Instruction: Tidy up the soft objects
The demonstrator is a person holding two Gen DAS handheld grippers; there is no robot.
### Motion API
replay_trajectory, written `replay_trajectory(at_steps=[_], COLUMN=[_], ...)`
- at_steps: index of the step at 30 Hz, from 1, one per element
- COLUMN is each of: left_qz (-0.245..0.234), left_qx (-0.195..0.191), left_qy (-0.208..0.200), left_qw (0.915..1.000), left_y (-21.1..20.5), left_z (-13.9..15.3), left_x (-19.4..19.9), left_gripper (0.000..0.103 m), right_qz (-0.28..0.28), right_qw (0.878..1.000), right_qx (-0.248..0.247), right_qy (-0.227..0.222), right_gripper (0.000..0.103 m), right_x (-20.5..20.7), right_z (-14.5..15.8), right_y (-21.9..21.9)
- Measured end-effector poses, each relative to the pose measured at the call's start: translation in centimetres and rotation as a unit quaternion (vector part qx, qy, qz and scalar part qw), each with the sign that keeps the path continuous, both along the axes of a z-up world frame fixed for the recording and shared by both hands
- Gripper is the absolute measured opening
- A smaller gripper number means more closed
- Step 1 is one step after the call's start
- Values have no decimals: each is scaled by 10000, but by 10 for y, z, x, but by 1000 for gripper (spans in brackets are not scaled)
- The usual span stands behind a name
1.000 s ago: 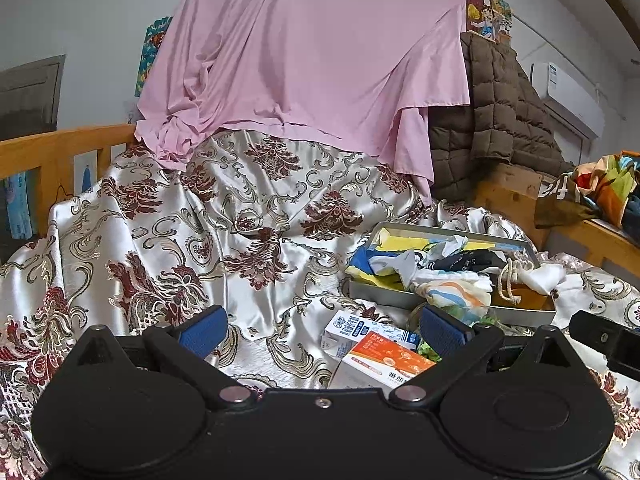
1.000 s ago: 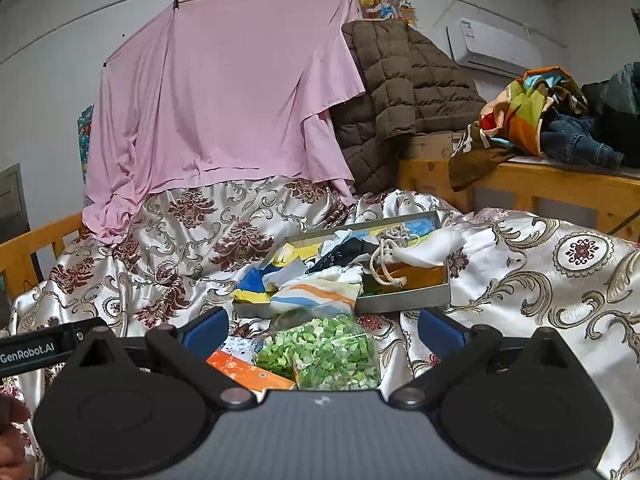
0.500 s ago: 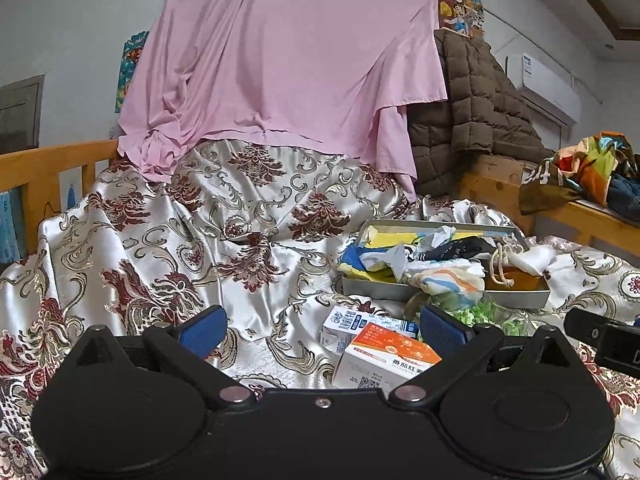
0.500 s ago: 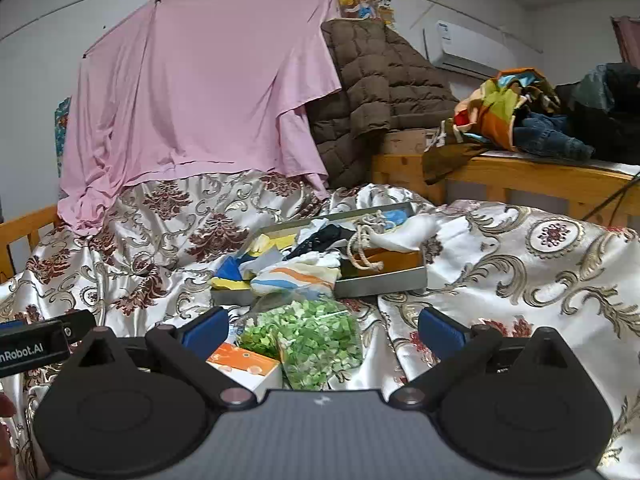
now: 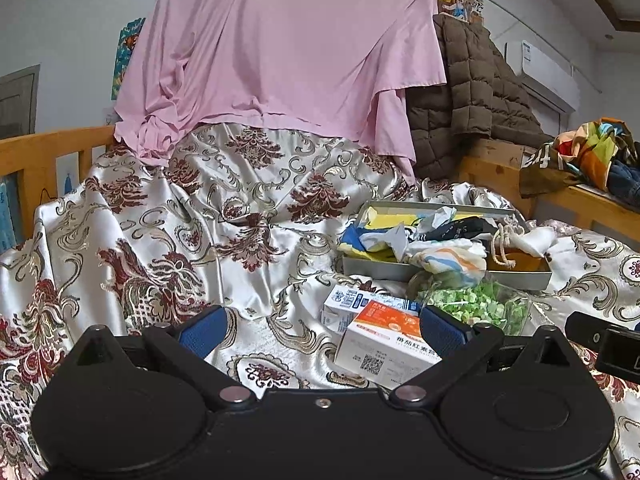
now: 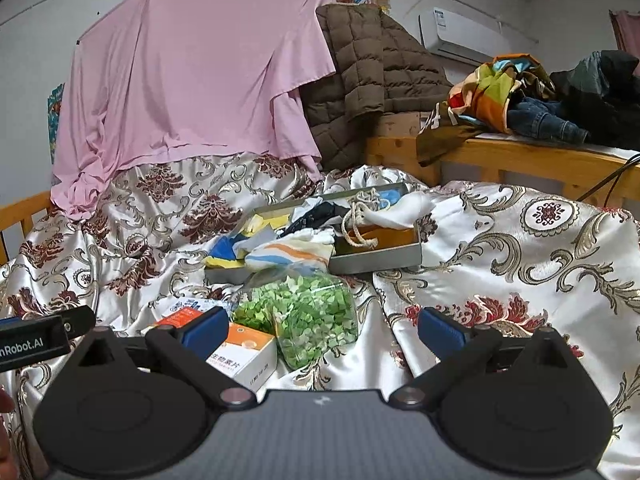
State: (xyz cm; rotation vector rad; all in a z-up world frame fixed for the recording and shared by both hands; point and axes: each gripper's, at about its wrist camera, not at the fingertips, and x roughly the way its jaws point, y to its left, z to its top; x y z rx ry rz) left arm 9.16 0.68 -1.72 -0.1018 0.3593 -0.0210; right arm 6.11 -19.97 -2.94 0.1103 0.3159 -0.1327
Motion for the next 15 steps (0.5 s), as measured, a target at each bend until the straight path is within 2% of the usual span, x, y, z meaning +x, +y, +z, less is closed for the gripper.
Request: replay_trajectory(at_steps=[15], left_qz=[-28], left_qx=[78], left_qy=[123], left_qw=[9999], left_y=[0], left_z=[-8], left_x=[0], left_gripper=[102], right_qz=[47], right_qw=[9998], right_qx=[-26], right_qy=[197], right_gripper=[103], right_x=[5], right_z=[-6], right_y=[3])
